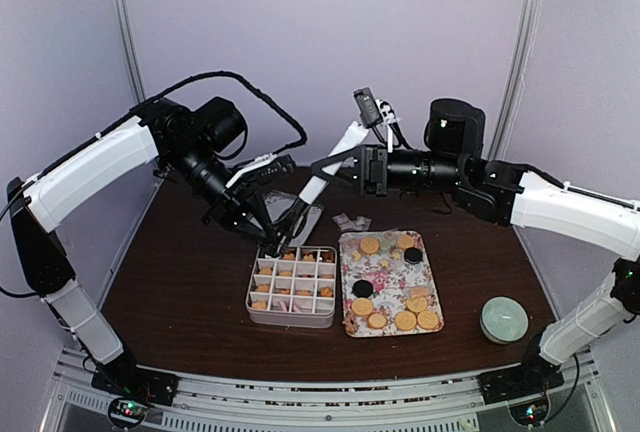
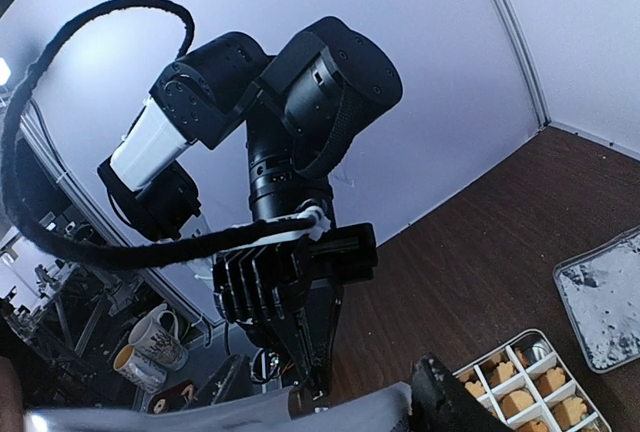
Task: Pack the cookies
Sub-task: Pass from the left arm to the right
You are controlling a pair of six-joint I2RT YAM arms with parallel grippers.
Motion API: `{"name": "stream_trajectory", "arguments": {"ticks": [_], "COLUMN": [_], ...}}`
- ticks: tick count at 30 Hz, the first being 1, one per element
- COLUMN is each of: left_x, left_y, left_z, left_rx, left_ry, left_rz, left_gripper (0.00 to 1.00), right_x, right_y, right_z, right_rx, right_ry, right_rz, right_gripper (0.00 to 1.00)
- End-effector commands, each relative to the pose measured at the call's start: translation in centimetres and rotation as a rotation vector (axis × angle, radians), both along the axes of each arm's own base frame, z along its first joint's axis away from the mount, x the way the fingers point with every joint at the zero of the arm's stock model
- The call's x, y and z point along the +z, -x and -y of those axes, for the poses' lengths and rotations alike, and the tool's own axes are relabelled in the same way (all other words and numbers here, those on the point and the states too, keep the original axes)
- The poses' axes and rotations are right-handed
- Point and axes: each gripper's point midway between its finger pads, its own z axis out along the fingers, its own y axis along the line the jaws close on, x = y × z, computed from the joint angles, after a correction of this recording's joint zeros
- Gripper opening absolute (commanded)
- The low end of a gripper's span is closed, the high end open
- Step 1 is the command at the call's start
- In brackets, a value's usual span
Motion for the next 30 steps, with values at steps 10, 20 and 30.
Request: {"name": "stream_trajectory", "arguments": {"ticks": [10, 20, 30], "left_x": [-0.2, -3.9, -4.7], "left_y": [-0.2, -5.2, -9.4], "left_z": [-0.4, -2.7, -9.9], "left_rx": [-0.006, 0.222, 0.469], "left_ry": [-0.017, -0.309, -0.408], "left_rz": [0.059, 0.180, 0.223], "left_gripper": [0.00, 0.63, 0.98], "right_x": [-1.3, -6.7, -14.8], "right_y": [0.5, -1.4, -0.1], "right_z": [0.5, 6.1, 14.0], "right_rx": [0.029, -0.263, -0.464], "right_ry": [0.103, 0.300, 0.565], "right_rz": [0.007, 0.035, -0.002], "right_gripper": [0.23, 0.23, 0.27]}}
